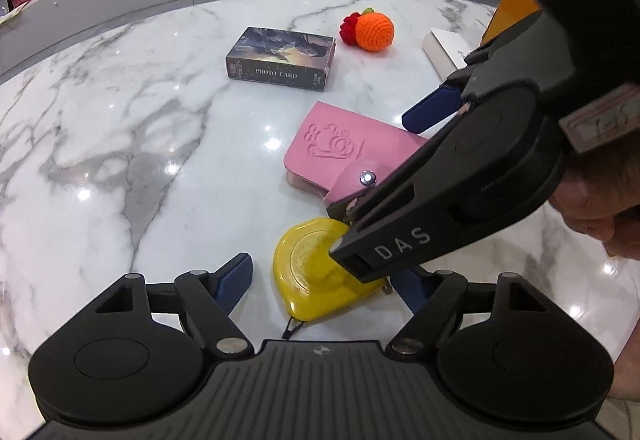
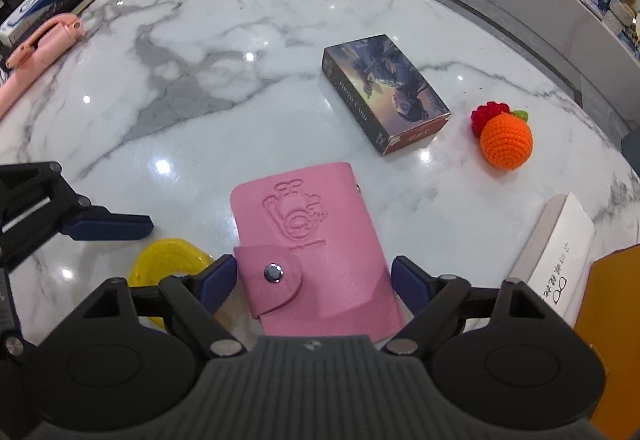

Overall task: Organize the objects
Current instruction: 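Grasp the yellow tape measure with the left tool while the right grasps the pink wallet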

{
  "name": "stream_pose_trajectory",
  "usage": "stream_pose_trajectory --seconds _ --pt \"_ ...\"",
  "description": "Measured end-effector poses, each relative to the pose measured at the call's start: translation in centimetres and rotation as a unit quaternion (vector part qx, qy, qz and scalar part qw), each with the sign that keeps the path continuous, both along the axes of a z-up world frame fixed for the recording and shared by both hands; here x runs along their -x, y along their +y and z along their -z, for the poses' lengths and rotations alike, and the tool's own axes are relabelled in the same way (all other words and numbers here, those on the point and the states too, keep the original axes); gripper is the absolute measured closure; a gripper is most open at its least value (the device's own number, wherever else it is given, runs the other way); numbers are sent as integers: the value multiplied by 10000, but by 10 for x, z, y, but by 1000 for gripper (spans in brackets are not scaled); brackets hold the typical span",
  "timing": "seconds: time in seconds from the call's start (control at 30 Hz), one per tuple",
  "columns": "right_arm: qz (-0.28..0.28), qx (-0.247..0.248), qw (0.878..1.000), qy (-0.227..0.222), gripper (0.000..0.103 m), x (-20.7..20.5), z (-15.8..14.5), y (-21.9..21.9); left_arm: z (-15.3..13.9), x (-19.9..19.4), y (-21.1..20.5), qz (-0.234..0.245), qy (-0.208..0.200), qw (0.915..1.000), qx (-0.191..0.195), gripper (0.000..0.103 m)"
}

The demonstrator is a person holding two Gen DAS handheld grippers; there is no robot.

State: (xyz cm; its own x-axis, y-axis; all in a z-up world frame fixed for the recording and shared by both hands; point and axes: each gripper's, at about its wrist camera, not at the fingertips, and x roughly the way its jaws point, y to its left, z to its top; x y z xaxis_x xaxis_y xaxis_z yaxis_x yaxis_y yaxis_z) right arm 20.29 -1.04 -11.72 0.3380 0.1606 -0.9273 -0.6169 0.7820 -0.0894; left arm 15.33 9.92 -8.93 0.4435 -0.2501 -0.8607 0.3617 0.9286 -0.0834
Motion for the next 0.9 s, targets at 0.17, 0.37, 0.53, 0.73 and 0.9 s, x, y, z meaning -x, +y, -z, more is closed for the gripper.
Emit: stream_pose_trajectory --seconds 0.17,0.37,0.53,0.73,0.9 --pt "-36 40 10000 -39 16 1 3 0 -1 2 1 14 -58 10000 -27 15" --pt "129 -162 9997 107 15 -6 7 -7 0 3 0 1 -122 9999 -17 19" --pt "128 -295 9992 256 16 -7 8 -13 -2 7 2 77 -189 9998 16 36" --pt "65 -243 9993 265 18 -3 7 -15 -3 9 11 -65 -317 9995 -6 37" --pt "9 -169 9994 300 19 0 5 -15 -4 10 15 -119 -312 9994 -31 37"
